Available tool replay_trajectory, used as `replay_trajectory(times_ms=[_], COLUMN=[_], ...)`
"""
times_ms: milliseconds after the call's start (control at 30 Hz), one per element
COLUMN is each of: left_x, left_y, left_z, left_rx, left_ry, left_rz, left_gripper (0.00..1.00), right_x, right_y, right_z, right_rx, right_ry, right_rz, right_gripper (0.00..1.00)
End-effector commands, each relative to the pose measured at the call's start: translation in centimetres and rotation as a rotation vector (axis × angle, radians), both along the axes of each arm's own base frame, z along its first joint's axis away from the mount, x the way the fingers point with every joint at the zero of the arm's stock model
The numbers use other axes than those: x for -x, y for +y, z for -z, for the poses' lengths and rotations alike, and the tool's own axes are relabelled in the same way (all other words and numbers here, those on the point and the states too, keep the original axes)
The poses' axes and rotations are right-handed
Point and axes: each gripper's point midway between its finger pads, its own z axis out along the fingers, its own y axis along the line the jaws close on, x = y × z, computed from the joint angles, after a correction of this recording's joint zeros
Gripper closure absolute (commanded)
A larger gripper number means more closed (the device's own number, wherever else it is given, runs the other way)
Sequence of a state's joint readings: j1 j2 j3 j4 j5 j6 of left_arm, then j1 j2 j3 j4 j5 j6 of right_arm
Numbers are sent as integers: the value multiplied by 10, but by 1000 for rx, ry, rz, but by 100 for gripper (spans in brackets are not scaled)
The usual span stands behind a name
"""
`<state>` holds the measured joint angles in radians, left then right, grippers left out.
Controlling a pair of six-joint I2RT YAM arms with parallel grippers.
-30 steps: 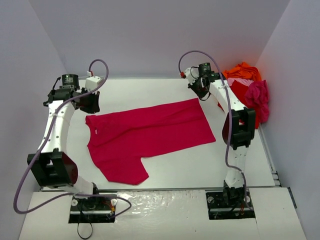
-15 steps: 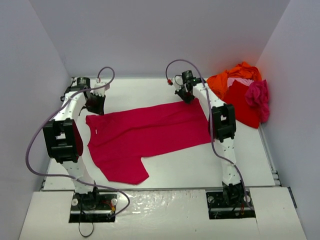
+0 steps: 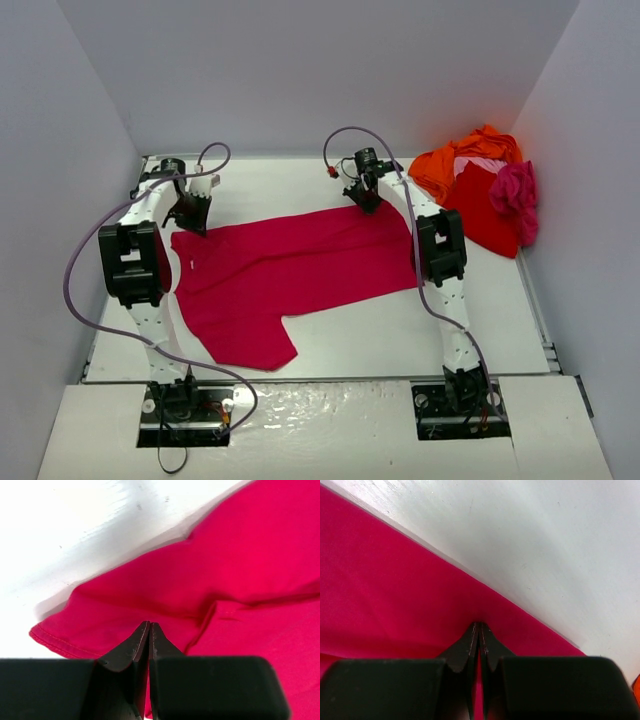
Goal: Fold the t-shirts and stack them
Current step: Fold the flattened tshirt in 1/3 of the way
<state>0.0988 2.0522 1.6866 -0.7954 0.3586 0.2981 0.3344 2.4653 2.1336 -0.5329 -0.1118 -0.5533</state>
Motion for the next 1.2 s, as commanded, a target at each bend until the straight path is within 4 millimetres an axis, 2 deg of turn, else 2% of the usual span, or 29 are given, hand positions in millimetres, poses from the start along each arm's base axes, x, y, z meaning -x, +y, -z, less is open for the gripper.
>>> replay_trajectory(times_ms=[0,433,600,733,833,933,967,1000,1033,1100,1167], left_x=[-6,47,52,43,32,29,28,29,31,39,46], left_y=[19,50,62,62,61,51,42,38,26,2,-14], left_z=[-11,14,23,22,10,-12,-25,-29,-36,-55,-63], left_rx=[-34,-6,-28,-24,-39,-34,-21,-15,5,40,54], left_ry=[5,200,228,200,137,75,42,32,17,-5,-14], left_rz=[-52,-97,-125,-130,-130,-107,-83,-72,-47,7,48], left_gripper=[100,100,100,100,100,100,100,100,100,100,100], right_x=[0,13,6,7,7,4,3,2,0,-9,-15], right_y=[-17,-79,-96,-89,-77,-73,-70,-69,-65,-60,-58], right_z=[-7,11,19,26,31,36,38,39,38,32,25], right_rx=[49,218,257,221,189,205,209,211,206,199,188], right_ry=[-13,34,32,49,58,50,47,45,38,3,-26], right_rz=[41,145,202,185,173,180,179,177,181,200,219], right_gripper=[100,100,100,100,100,100,100,100,100,100,100])
